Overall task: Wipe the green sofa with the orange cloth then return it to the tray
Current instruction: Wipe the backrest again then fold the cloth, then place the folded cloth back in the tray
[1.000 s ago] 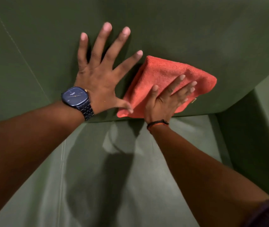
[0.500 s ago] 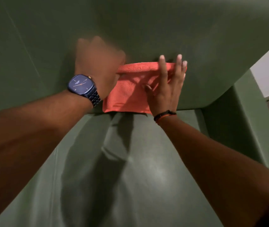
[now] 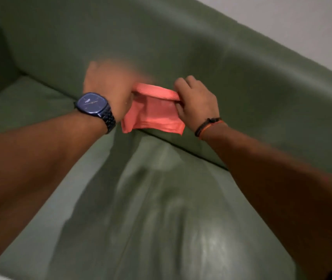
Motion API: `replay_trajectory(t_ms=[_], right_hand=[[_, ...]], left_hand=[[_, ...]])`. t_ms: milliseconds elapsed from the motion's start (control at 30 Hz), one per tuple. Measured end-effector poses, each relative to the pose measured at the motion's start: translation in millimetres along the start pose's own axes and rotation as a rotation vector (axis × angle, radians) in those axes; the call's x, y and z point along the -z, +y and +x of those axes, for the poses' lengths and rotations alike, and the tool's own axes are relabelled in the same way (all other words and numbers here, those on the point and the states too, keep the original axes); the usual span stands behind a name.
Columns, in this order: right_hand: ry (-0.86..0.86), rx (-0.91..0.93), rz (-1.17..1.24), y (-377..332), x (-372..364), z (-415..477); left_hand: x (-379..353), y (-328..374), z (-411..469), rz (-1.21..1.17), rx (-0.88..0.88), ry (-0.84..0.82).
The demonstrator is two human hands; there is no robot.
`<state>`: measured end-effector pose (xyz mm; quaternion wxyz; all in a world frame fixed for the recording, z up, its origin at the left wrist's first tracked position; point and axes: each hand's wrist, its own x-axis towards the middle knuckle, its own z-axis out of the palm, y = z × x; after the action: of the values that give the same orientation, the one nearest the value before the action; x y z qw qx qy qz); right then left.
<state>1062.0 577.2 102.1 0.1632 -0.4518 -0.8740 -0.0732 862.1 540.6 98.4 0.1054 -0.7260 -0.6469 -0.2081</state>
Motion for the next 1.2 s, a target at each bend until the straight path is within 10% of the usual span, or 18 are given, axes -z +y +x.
replay_trajectory(t_ms=[667,1033,1200], right_hand=[[-0.233,0.793,0.649,-752,-75,258],[-0.263,1.100,0.668,-979,-194,267],[-0.428,1.223,0.470,-1010,-286,211]], left_hand=[[320,-595,-366,0.370,0.758,-0.117],[320,-767,-506,0.529,0.967,-0.047],[241,-779,-588,0.283,1.117,-0.408]])
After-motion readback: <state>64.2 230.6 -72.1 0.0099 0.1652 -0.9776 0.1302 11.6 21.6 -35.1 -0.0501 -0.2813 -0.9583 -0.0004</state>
